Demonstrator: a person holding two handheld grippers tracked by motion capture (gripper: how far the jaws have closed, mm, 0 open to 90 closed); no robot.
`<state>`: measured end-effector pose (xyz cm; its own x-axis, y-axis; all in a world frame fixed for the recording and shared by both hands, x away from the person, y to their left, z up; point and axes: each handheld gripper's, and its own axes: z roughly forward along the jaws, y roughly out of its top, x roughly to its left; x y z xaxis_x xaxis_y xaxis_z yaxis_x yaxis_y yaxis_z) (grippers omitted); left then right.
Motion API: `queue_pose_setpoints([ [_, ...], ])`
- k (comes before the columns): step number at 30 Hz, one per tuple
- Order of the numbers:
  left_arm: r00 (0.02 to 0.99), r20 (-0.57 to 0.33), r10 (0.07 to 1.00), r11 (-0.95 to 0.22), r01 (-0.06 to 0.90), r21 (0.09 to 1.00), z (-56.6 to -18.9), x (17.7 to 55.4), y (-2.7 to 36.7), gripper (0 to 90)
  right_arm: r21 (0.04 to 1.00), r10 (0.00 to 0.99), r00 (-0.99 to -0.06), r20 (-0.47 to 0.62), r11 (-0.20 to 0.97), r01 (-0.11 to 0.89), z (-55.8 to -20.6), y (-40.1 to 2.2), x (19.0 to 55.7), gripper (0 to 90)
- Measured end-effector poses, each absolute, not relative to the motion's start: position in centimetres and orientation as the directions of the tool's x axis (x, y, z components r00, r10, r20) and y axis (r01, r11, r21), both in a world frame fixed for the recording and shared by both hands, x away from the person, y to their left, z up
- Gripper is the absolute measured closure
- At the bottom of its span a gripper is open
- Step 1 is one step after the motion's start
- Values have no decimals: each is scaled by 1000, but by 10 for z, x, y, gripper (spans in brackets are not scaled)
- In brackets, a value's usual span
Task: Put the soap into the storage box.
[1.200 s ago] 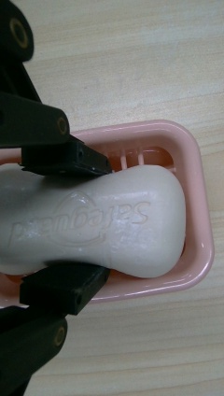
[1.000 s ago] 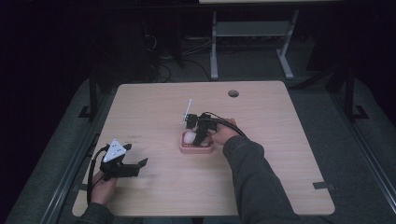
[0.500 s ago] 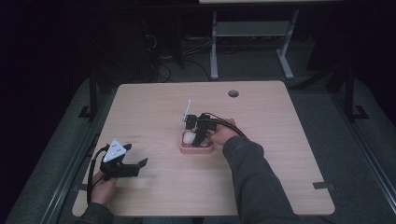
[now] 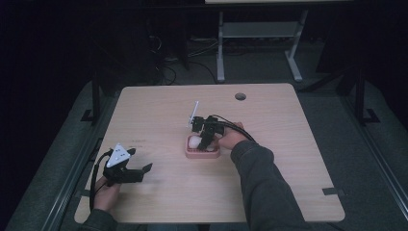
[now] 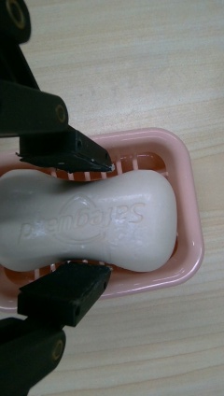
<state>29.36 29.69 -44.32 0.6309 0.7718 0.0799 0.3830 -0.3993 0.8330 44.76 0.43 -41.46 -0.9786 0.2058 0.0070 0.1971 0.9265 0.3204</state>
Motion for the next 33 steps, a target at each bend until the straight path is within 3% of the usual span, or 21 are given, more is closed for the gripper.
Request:
queue_pose_setpoints([
  [33, 636, 79, 767, -404, 384, 830, -444, 293, 295, 139, 423, 276, -961, -13, 873, 245, -391, -37, 432, 391],
])
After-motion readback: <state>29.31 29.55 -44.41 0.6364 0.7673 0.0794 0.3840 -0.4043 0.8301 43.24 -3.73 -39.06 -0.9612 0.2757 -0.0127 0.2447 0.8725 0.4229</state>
